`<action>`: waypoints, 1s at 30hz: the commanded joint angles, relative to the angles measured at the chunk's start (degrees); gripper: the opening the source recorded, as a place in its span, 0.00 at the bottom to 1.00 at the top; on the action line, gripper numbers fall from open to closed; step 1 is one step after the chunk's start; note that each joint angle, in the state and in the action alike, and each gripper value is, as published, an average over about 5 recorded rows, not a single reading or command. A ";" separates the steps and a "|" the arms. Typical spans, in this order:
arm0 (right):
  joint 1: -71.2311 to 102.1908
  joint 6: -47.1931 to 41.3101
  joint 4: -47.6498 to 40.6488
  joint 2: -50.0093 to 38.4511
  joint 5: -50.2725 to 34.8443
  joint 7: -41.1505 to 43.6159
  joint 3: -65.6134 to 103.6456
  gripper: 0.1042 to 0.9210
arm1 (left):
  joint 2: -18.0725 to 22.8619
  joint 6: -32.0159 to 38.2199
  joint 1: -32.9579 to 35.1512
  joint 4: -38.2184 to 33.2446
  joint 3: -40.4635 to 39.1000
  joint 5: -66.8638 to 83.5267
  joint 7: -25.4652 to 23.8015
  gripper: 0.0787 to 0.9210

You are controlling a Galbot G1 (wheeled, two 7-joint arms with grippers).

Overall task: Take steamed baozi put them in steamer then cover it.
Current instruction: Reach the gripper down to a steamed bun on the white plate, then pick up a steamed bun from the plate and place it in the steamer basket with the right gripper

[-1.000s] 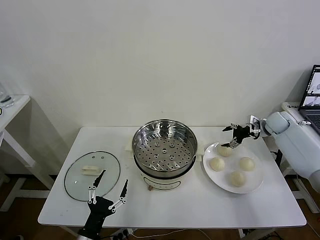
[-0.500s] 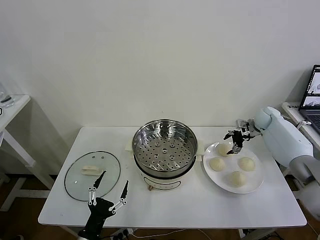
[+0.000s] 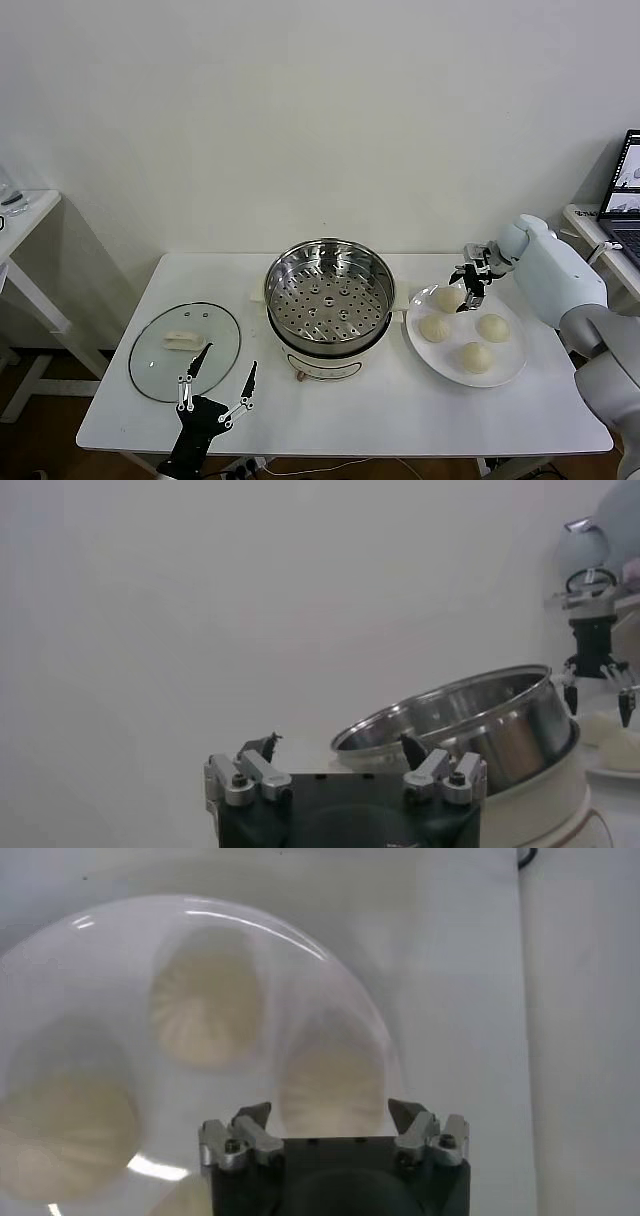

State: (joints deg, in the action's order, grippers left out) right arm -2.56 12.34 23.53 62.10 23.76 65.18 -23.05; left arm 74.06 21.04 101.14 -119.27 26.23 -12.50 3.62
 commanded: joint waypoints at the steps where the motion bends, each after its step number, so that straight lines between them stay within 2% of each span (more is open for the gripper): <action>1: -0.21 0.34 -1.89 1.05 1.66 -0.69 0.18 0.80 | 0.00 0.08 -0.09 0.16 -0.07 0.00 0.08 0.88; 8: 0.19 0.91 -1.18 0.93 1.33 -1.53 -0.28 0.72 | 0.08 0.07 -0.01 0.00 -0.01 -0.01 0.25 0.88; 13: 0.07 2.24 3.45 -1.16 -1.84 -1.34 -2.87 0.70 | 0.15 0.04 0.17 -0.38 0.09 -0.01 0.32 0.88; 17: -1.06 4.37 12.26 -5.15 -6.40 -0.70 -6.70 0.69 | 0.20 -0.01 0.32 -1.00 0.14 -0.01 0.36 0.88; 24: -11.00 11.98 33.34 -13.16 -12.66 1.46 -17.27 0.69 | 0.11 0.05 0.52 -2.08 -0.06 0.01 0.36 0.88; 30: -21.96 19.06 43.91 -13.10 -15.50 2.26 -27.21 0.69 | 0.22 0.35 1.09 -2.68 -0.20 -0.05 0.35 0.88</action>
State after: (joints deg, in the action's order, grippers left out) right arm -13.02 23.35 49.51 52.86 13.46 66.37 -38.47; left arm 74.20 21.22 101.90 -121.37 26.13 -12.50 3.98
